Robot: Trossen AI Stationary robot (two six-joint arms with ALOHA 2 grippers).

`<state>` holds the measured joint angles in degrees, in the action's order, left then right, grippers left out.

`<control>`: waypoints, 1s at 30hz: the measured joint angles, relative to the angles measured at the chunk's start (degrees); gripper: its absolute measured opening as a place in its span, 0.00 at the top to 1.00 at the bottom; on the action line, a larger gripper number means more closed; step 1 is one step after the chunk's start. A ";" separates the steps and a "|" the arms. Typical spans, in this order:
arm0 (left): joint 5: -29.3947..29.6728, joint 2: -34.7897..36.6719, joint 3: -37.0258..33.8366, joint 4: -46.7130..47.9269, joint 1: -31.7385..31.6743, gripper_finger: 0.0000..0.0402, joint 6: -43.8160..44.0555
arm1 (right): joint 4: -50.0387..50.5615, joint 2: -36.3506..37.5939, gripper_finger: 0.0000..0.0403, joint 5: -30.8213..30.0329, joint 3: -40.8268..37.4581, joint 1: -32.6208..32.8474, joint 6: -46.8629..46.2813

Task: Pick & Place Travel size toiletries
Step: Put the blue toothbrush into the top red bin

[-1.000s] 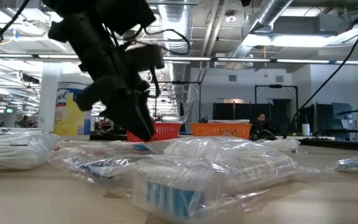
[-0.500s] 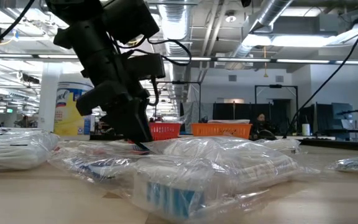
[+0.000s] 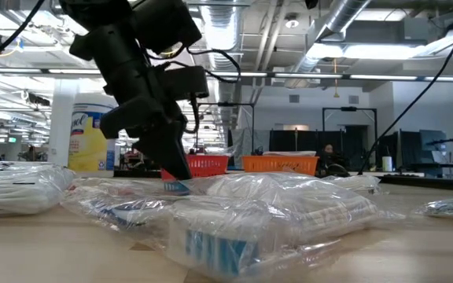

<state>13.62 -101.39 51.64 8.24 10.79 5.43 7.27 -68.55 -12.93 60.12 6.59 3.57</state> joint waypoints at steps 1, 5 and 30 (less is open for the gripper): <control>0.61 0.57 0.00 0.16 0.00 1.00 0.00 | 0.00 0.02 0.81 0.00 0.02 0.00 0.00; 2.76 3.59 -0.02 0.08 0.15 1.00 1.22 | 0.02 0.02 0.81 0.01 0.02 0.00 0.68; 22.80 20.12 -0.02 -2.57 11.94 1.00 3.61 | -0.04 0.02 0.81 0.01 0.02 0.07 1.11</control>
<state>36.42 -81.27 51.62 5.67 22.73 9.04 7.22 -68.53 -12.91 60.14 6.66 4.69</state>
